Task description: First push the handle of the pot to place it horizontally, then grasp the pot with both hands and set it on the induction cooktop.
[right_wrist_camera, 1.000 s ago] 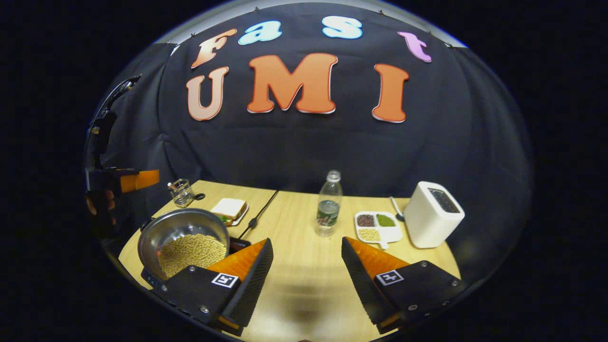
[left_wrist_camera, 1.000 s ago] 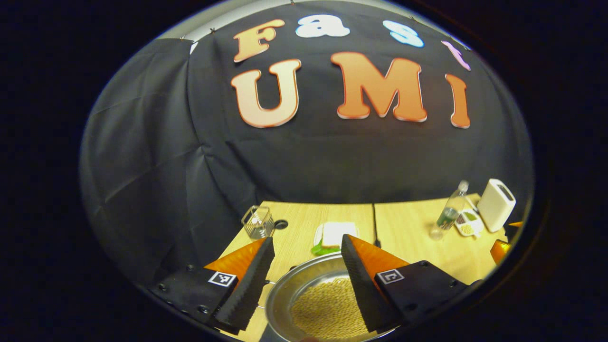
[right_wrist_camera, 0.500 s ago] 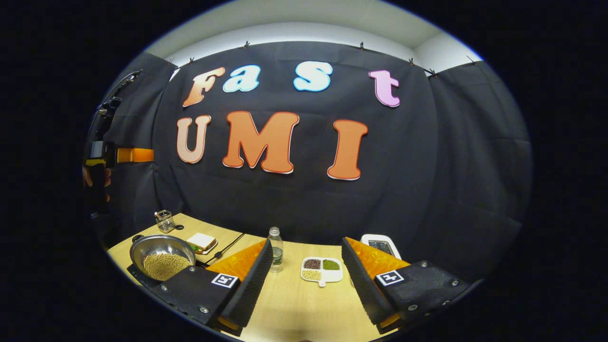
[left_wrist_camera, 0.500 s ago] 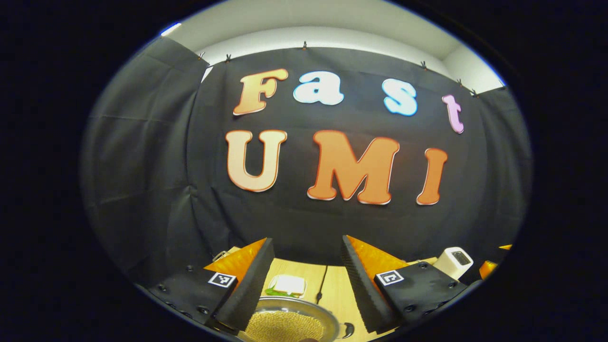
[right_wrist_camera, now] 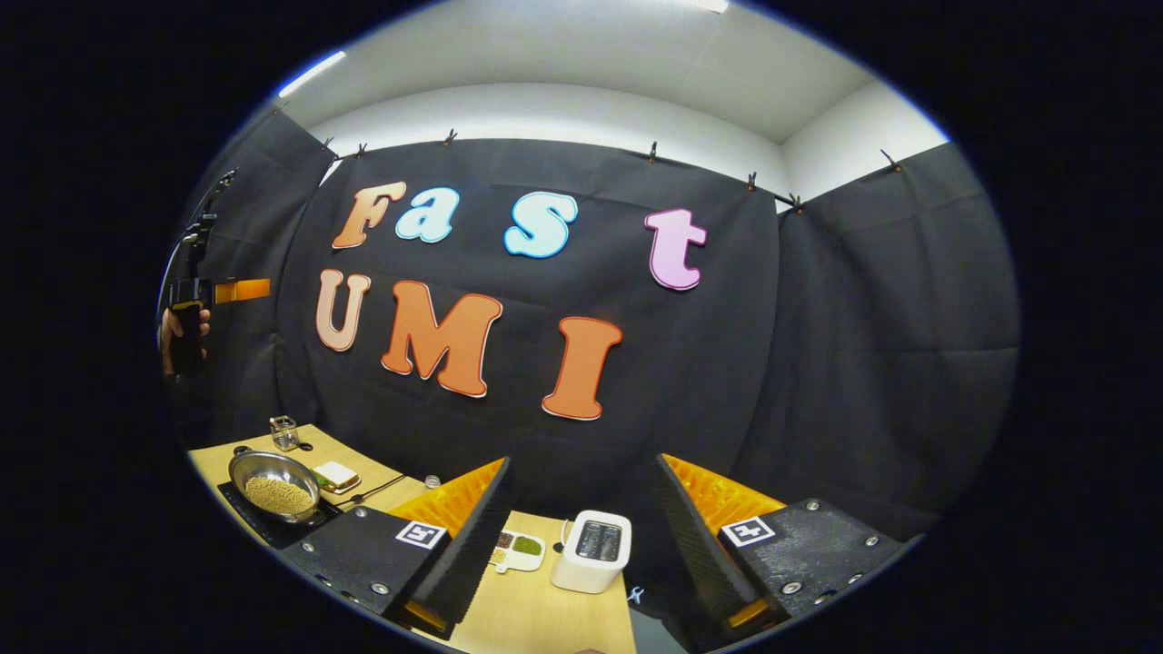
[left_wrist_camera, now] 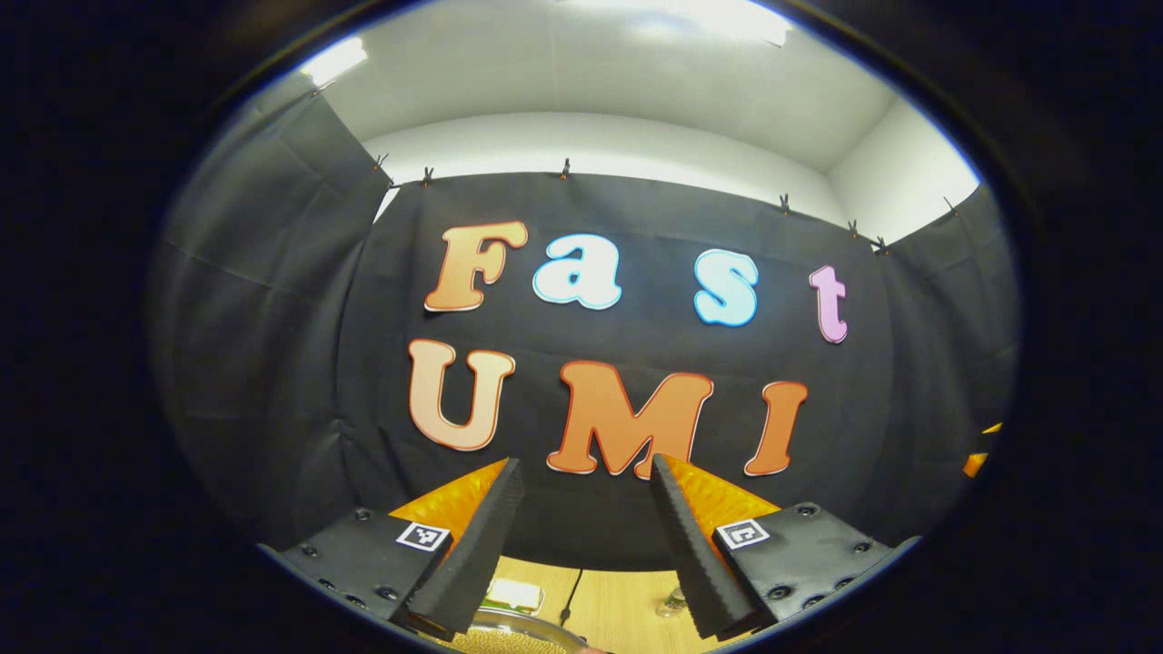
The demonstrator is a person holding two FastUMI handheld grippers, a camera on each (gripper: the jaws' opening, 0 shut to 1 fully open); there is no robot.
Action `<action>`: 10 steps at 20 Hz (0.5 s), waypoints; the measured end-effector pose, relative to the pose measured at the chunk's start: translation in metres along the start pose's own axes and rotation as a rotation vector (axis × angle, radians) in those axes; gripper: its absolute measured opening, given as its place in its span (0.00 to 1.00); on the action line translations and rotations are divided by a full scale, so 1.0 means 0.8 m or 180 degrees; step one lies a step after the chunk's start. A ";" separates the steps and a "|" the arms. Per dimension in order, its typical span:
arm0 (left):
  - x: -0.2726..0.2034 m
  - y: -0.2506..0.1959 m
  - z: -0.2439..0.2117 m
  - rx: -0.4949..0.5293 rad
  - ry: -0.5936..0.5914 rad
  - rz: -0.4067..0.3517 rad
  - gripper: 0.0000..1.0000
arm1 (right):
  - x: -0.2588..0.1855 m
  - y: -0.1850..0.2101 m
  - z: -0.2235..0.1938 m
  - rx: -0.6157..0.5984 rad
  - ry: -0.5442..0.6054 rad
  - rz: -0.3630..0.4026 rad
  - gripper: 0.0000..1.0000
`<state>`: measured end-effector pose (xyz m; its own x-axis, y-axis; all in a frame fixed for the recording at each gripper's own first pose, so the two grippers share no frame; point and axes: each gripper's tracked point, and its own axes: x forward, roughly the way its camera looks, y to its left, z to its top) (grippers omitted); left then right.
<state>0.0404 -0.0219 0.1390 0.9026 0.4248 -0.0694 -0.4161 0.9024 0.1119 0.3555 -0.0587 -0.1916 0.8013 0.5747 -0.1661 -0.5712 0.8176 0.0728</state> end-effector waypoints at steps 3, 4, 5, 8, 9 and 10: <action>0.000 -0.007 0.021 -0.0011 -0.0061 -0.0088 0.92 | -0.011 -0.034 0.038 -0.0049 -0.0116 -0.0079 0.98; -0.001 -0.018 0.035 -0.0037 -0.0111 -0.0146 0.92 | -0.012 -0.039 0.052 -0.0022 -0.0148 -0.0090 0.93; -0.002 -0.027 0.049 -0.0071 -0.0172 -0.0209 0.92 | -0.016 -0.042 0.063 0.0015 -0.0182 -0.0109 0.93; -0.010 -0.034 0.088 -0.0130 -0.0365 -0.0263 0.97 | -0.013 -0.055 0.104 0.0074 -0.0332 -0.0173 0.97; -0.009 -0.039 0.101 -0.0154 -0.0427 -0.0306 0.96 | -0.015 -0.059 0.115 0.0074 -0.0374 -0.0211 0.97; -0.010 -0.046 0.111 -0.0173 -0.0510 -0.0375 0.97 | -0.014 -0.063 0.127 0.0071 -0.0422 -0.0239 0.95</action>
<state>0.0580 -0.0648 0.2239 0.9495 0.3032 0.0802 -0.3081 0.9495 0.0584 0.3934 -0.1023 -0.0935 0.8590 0.5104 -0.0408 -0.5058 0.8583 0.0871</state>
